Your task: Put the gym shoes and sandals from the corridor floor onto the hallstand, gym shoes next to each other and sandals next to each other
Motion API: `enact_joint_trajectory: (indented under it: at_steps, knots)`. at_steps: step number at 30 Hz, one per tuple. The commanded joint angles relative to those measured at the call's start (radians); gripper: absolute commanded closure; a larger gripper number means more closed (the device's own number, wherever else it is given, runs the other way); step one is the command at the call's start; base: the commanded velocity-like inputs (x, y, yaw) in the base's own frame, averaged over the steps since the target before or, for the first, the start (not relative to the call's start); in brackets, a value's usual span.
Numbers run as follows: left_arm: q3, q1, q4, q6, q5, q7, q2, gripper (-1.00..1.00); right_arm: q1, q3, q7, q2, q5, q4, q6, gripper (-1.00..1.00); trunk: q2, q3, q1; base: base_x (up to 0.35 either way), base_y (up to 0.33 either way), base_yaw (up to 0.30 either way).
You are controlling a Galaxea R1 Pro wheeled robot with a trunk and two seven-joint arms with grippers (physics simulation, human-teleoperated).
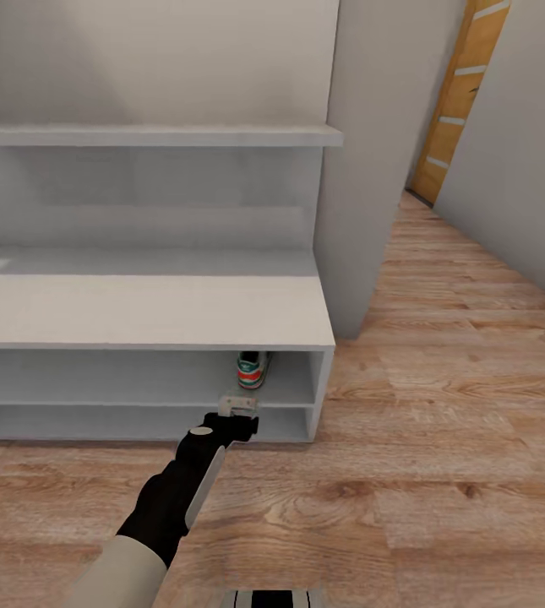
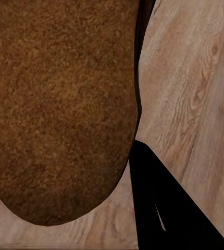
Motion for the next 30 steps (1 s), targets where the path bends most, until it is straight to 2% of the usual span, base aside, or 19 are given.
enact_joint_trajectory:
  at_steps: [1,12,16,18,23,25,30]
  knots:
    - [-0.002,0.000,-0.001,0.004,0.009,0.008,0.000,-1.00,-0.001,-0.001,-0.003,0.000,0.003,-0.001,0.006,1.00,0.000,-0.001,-0.001,-0.344,0.000,0.000]
    - [-0.003,0.001,-0.001,-0.003,0.005,0.011,0.000,-1.00,-0.001,-0.001,-0.004,0.000,0.002,-0.001,0.003,1.00,0.000,-0.001,-0.001,-0.344,0.000,0.000]
    - [-0.004,0.002,-0.002,-0.027,0.005,0.011,0.000,-1.00,-0.001,-0.001,-0.003,0.000,0.002,-0.001,0.002,1.00,0.000,-0.001,-0.001,-0.342,0.000,0.000]
    - [-0.004,0.005,-0.002,-0.063,0.004,0.011,0.000,-1.00,-0.001,-0.002,-0.002,0.000,0.003,-0.001,0.001,1.00,0.000,-0.001,-0.001,-0.287,0.000,0.000]
    - [-0.005,0.011,-0.001,-0.226,0.006,0.011,0.000,-1.00,-0.001,-0.002,-0.001,0.000,0.003,-0.001,0.001,1.00,0.000,-0.001,-0.001,-0.156,0.000,0.000]
    - [-0.006,0.012,-0.001,-0.268,0.006,0.010,0.000,-1.00,-0.001,-0.002,-0.001,0.001,0.003,-0.001,0.001,1.00,0.000,-0.001,-0.001,-0.048,0.000,0.000]
    - [-0.008,0.012,-0.003,-0.309,0.005,0.006,0.000,-1.00,-0.001,-0.003,-0.005,0.001,0.001,-0.015,0.001,1.00,0.000,-0.001,-0.001,-0.012,0.000,0.000]
